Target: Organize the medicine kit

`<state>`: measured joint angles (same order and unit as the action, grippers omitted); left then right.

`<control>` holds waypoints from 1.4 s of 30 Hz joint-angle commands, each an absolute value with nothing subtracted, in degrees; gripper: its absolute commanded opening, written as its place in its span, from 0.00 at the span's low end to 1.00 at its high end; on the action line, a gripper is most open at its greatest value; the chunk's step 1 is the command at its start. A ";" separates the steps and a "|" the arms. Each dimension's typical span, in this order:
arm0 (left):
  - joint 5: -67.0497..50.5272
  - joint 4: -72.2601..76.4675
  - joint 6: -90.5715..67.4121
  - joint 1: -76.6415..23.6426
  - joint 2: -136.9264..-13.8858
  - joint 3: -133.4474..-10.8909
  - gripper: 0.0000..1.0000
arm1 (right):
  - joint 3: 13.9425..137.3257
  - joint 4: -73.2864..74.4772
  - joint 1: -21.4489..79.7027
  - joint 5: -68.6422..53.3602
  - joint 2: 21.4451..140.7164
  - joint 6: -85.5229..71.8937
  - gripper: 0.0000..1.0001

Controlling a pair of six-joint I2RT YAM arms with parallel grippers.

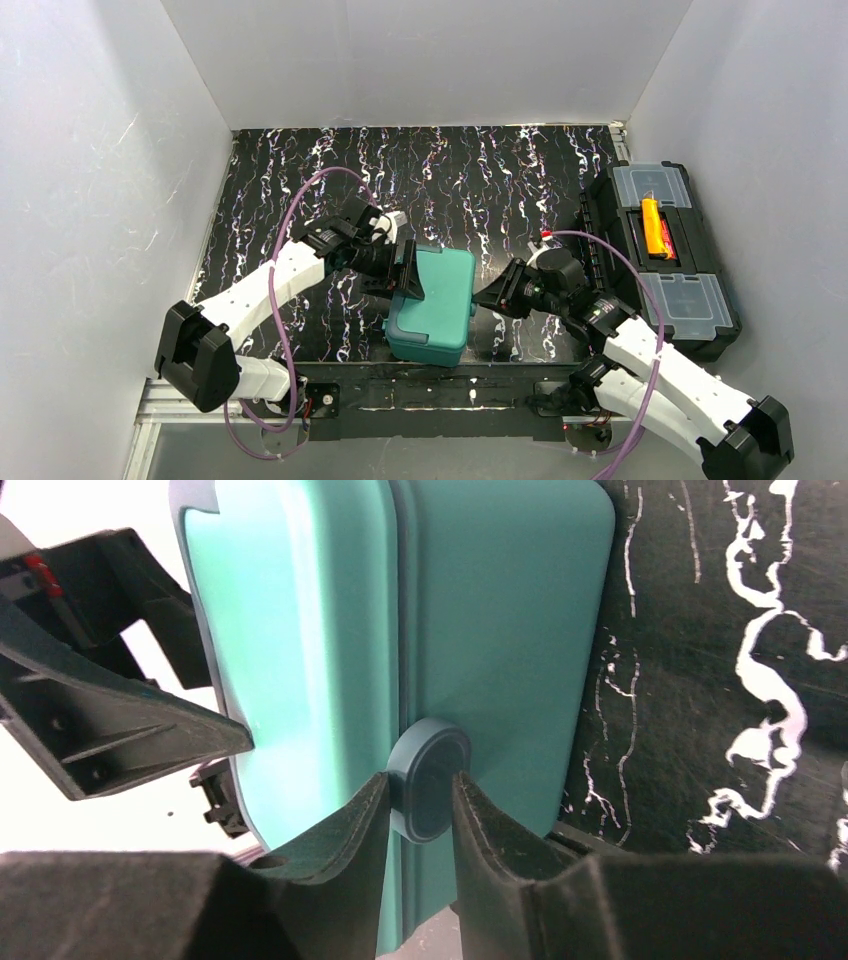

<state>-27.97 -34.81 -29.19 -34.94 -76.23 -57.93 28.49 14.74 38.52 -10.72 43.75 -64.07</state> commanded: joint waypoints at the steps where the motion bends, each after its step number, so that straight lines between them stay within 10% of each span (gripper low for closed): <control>1: -17.09 -38.47 -25.30 -37.45 -77.70 -59.86 0.76 | 34.57 22.66 39.57 -5.98 43.02 -57.24 0.39; 20: 7.51 -49.69 -19.97 -37.45 -67.27 -72.50 0.98 | 57.20 43.79 39.55 12.75 40.77 -23.87 0.98; 42: 12.72 -43.57 -26.20 -37.50 -38.92 -54.28 0.98 | 53.18 44.79 39.55 15.23 27.54 -21.80 0.98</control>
